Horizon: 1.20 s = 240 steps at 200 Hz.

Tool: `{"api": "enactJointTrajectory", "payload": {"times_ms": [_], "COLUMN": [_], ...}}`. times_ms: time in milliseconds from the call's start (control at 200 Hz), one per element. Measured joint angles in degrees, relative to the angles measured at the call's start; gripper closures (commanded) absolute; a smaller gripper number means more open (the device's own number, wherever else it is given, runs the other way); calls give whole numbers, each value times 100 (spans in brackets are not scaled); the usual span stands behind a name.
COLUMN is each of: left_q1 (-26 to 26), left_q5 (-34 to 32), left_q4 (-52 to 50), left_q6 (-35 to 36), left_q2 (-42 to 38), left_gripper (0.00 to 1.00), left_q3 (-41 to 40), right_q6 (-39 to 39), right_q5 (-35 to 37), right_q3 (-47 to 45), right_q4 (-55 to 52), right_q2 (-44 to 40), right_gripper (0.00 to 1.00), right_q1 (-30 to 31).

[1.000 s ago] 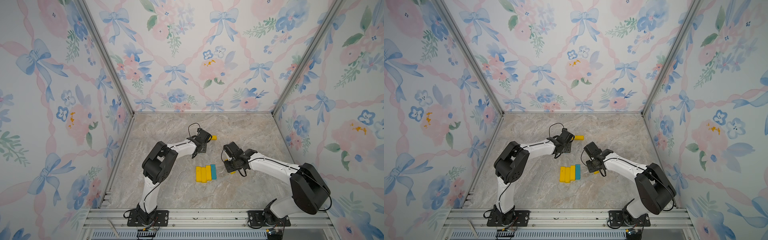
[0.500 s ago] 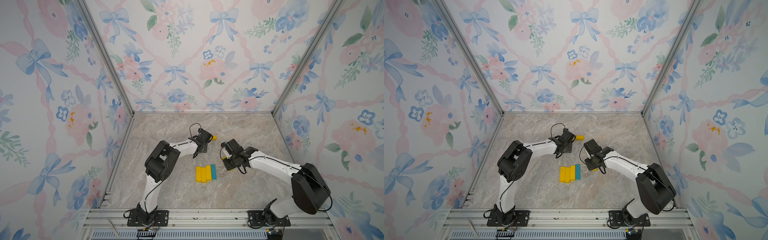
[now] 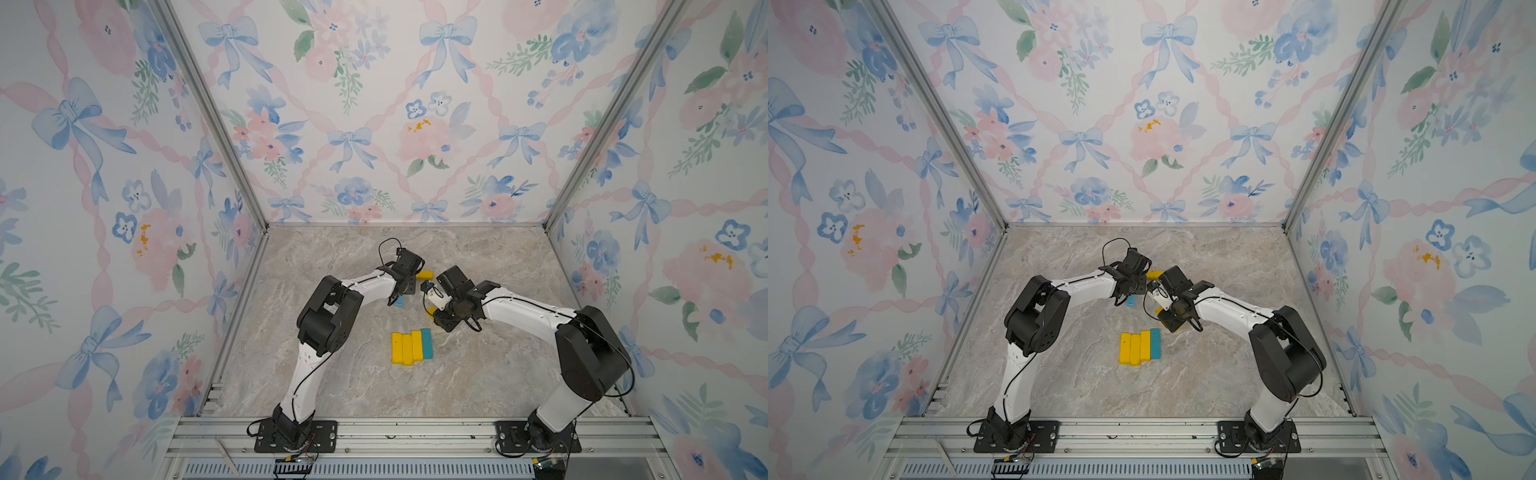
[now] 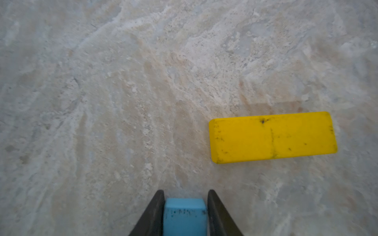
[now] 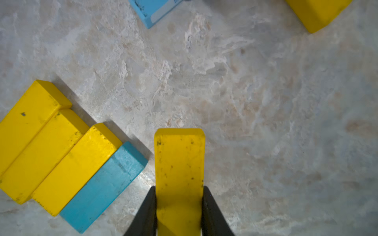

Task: Assemble the number 8 with building blocks
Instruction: Assemble the building block at the center of the board.

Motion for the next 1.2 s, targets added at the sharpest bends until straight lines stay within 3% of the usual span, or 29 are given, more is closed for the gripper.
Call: {"api": "enactJointTrajectory", "payload": {"times_ms": [255, 645, 880, 985, 1200], "left_q1": [0, 0, 2, 20, 66], "left_q5": [2, -177, -153, -81, 87], "left_q4": [105, 269, 186, 109, 101], "left_q6": [52, 116, 96, 92, -57], "left_q2": [-181, -417, -389, -236, 151], "left_gripper": [51, 74, 73, 73, 71], "left_q3": [-304, -739, -638, -393, 188], "right_q6": [-282, -424, -708, -1080, -1812], "right_q5": [-7, -28, -13, -48, -50], "right_q3": [81, 85, 98, 59, 42], "right_q4": [-109, -116, -133, 55, 240], "right_q2": [227, 122, 122, 118, 125], "right_gripper": [69, 69, 72, 77, 77], "right_q1": [50, 2, -50, -50, -52]}}
